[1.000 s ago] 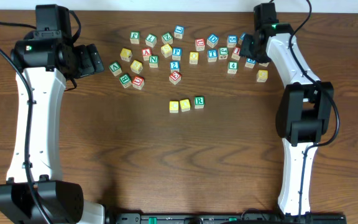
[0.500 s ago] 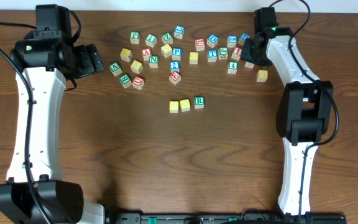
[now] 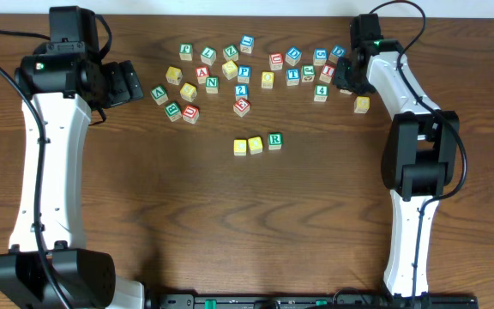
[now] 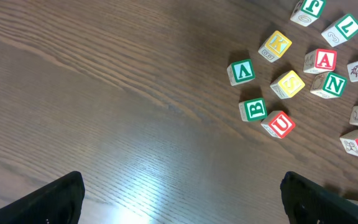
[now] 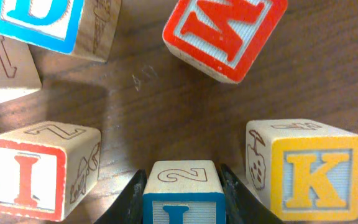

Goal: Spell out CORL
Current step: 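Lower the right gripper and grasp the blue-lettered L block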

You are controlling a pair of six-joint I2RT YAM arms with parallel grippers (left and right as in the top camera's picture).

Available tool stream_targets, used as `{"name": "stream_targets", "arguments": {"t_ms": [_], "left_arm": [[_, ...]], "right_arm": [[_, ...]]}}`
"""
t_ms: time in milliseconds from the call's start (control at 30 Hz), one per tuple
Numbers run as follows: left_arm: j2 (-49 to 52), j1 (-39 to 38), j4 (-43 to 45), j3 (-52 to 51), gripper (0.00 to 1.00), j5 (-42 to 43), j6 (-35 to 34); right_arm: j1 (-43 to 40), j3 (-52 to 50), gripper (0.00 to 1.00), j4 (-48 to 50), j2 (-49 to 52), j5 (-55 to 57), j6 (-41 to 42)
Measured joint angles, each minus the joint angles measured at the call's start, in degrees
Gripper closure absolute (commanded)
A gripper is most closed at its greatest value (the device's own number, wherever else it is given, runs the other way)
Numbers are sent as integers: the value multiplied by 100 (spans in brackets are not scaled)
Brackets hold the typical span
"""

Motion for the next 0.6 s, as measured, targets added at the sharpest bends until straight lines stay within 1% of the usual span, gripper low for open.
{"name": "stream_targets", "arguments": {"t_ms": [300, 467, 600], "left_arm": [[0, 0, 0, 0, 1, 0, 0], [0, 0, 0, 0, 1, 0, 0], [0, 0, 0, 0, 1, 0, 0]], "right_arm": [[9, 463, 78, -669, -107, -72, -142], [129, 538, 78, -1207, -632, -254, -175], [472, 647, 78, -1805, -1054, -400, -188]]}}
